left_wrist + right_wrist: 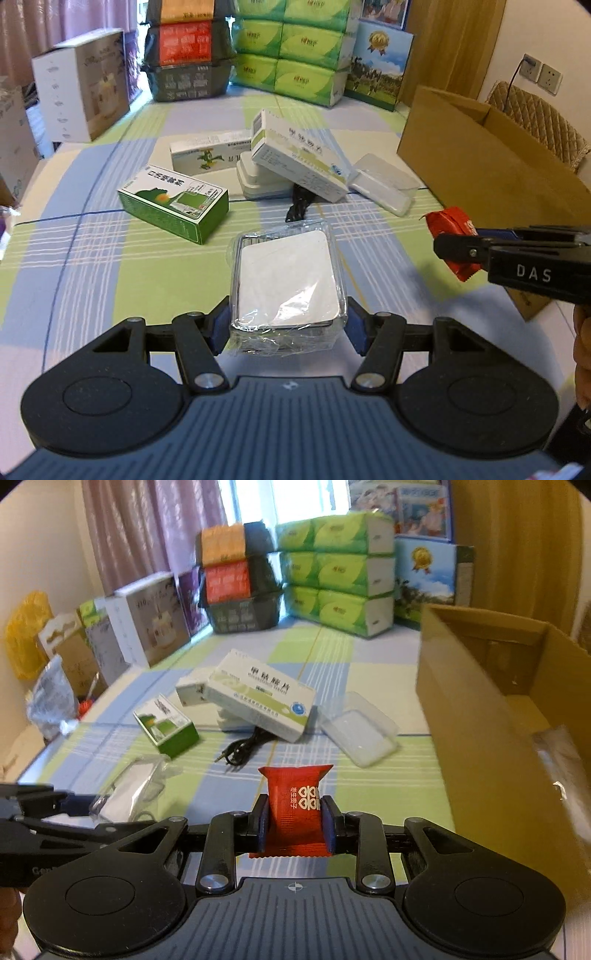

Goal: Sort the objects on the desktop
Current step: 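Carry the tray in the left tool and candy in the right tool to the box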

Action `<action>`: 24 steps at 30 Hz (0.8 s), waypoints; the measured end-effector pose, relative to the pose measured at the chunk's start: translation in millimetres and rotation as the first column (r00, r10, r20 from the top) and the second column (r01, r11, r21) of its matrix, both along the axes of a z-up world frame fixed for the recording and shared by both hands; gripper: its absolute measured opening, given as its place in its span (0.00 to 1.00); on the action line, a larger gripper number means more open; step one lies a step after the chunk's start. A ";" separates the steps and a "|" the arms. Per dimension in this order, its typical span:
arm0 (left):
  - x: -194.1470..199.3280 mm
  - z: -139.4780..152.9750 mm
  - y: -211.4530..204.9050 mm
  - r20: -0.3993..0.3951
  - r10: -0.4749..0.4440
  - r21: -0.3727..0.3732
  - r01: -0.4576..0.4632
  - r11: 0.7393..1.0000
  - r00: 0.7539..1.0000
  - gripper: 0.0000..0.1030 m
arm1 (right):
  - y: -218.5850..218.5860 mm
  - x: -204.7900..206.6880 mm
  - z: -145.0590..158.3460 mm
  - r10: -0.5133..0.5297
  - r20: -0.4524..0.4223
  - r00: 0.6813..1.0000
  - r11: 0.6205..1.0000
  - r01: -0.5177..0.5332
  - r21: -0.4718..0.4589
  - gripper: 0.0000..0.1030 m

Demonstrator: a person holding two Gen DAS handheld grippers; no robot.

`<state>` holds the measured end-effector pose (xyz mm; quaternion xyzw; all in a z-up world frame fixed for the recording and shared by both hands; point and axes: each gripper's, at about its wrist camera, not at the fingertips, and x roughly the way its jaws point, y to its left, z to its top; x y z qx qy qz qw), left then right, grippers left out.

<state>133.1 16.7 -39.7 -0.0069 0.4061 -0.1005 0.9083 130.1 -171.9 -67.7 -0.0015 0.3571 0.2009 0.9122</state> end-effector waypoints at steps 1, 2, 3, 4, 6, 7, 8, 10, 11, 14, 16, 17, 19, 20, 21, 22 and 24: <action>-7.3 4.3 -2.0 0.007 0.001 0.005 -0.001 1.000 1.000 0.55 | -1.7 -5.4 5.4 0.003 0.016 1.000 1.000 -0.003 0.011 0.25; -16.3 9.8 -4.6 0.016 0.001 0.011 -0.001 1.000 1.000 0.55 | -2.9 -11.9 10.9 0.007 0.031 0.999 1.000 -0.007 0.009 0.25; -23.2 14.8 -6.6 0.022 0.002 0.013 -0.002 1.000 1.000 0.55 | -4.4 -18.9 15.7 0.009 0.043 0.999 1.000 -0.009 0.000 0.25; -29.5 19.6 -7.5 0.027 0.004 0.012 -0.005 1.000 1.000 0.55 | -6.9 -25.8 19.9 0.010 0.047 0.999 1.000 -0.010 -0.003 0.25; -43.9 30.8 -9.7 0.039 0.018 -0.002 -0.018 1.000 0.999 0.55 | -12.6 -38.5 28.4 0.006 0.051 0.999 1.000 -0.006 0.002 0.25; -49.1 35.0 -10.8 0.044 0.024 -0.009 -0.023 1.000 0.999 0.55 | -16.8 -45.3 33.1 -0.002 0.055 0.998 1.000 0.002 0.001 0.25; -56.1 40.5 -12.6 0.050 0.031 -0.016 -0.030 0.999 0.998 0.55 | -21.6 -52.3 37.6 -0.013 0.058 0.998 1.000 0.013 0.002 0.25; -66.5 49.0 -17.0 0.061 0.032 -0.026 -0.030 0.999 0.998 0.55 | -35.4 -66.0 46.5 -0.037 0.060 0.997 0.999 0.037 0.011 0.25; -72.5 53.8 -21.1 0.067 0.028 -0.031 -0.026 0.999 0.997 0.55 | -41.4 -70.7 49.5 -0.046 0.065 0.997 0.999 0.045 0.011 0.25; -85.6 64.5 -36.0 0.080 0.007 -0.051 -0.003 0.999 0.997 0.55 | -62.7 -89.7 61.4 -0.072 0.087 0.994 0.997 0.072 0.004 0.25; -91.6 70.6 -46.5 0.085 -0.008 -0.065 0.014 0.998 0.996 0.55 | -77.7 -101.3 70.0 -0.096 0.102 0.990 0.995 0.097 -0.003 0.25; -93.6 72.9 -52.3 0.086 -0.020 -0.071 0.026 0.997 0.996 0.55 | -84.4 -105.2 73.8 -0.106 0.108 0.988 0.994 0.108 -0.005 0.25; -96.2 77.4 -65.4 0.091 -0.045 -0.075 0.052 0.996 0.995 0.55 | -99.7 -111.9 82.8 -0.127 0.127 0.984 0.992 0.129 -0.007 0.25; -97.2 80.6 -73.2 0.095 -0.059 -0.076 0.066 0.995 0.994 0.55 | -107.7 -114.7 88.1 -0.142 0.139 0.980 0.989 0.145 -0.009 0.25; -97.5 82.2 -79.1 0.098 -0.069 -0.078 0.077 0.994 0.993 0.55 | -116.8 -116.9 93.9 -0.161 0.149 0.976 0.986 0.164 -0.007 0.25; -97.7 84.3 -85.6 0.101 -0.080 -0.080 0.088 0.993 0.992 0.55 | -123.4 -117.2 97.9 -0.174 0.153 0.973 0.984 0.176 -0.005 0.25; -97.3 88.9 -99.8 0.105 -0.102 -0.084 0.111 0.990 0.989 0.55 | -140.0 -117.9 106.2 -0.206 0.164 0.965 0.978 0.209 -0.001 0.25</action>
